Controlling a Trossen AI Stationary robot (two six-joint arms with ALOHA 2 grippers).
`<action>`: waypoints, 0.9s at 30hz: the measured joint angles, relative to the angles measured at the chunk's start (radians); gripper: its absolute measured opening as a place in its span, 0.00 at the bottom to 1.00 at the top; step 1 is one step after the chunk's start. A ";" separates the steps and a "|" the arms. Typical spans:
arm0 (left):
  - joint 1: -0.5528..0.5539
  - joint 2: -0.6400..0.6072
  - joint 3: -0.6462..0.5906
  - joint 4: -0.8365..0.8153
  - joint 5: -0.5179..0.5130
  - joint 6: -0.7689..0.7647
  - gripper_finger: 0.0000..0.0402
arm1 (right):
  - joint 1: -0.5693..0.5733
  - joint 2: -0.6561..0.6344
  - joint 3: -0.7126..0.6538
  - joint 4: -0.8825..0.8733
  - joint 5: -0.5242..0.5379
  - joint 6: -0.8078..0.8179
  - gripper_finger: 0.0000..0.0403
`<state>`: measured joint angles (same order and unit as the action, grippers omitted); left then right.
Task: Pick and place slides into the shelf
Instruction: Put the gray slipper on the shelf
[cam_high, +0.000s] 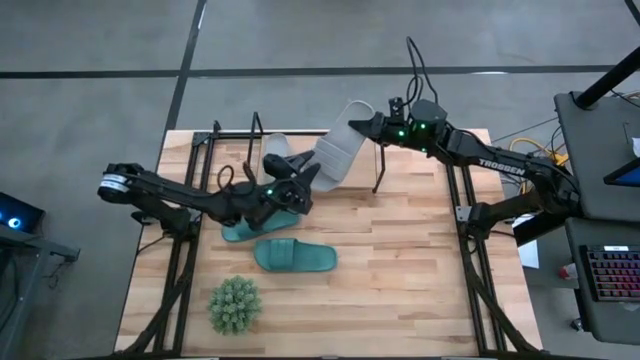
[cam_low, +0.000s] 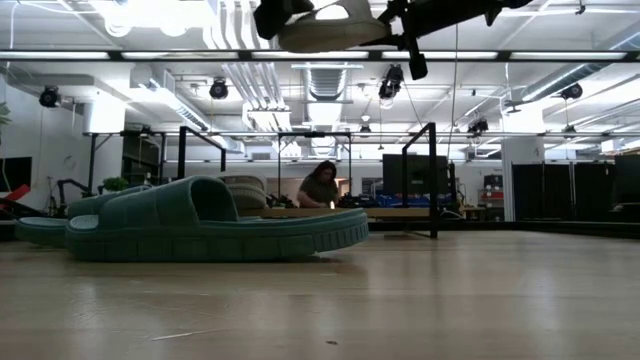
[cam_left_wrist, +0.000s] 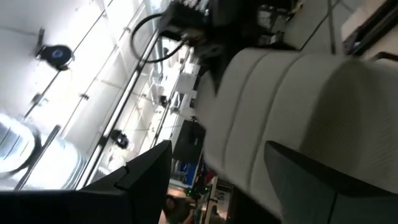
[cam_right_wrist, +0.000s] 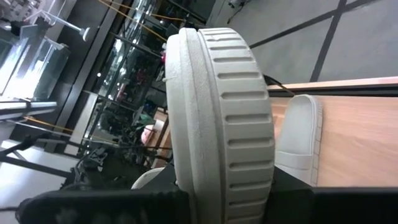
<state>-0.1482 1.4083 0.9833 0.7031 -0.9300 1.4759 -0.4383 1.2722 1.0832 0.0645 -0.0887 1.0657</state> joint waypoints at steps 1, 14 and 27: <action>-0.001 -0.007 0.000 0.000 -0.003 0.000 0.60 | -0.003 -0.001 0.000 0.001 -0.003 0.000 0.12; -0.011 -0.032 -0.035 -0.005 0.007 0.003 0.60 | -0.020 -0.002 0.001 0.061 0.003 0.005 0.12; -0.010 -0.019 -0.035 -0.004 0.014 0.005 0.60 | 0.039 -0.002 0.001 0.080 0.016 0.031 0.12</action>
<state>-0.1585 1.3890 0.9482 0.6993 -0.9157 1.4807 -0.3991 1.2705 1.0843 0.1444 -0.0725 1.0963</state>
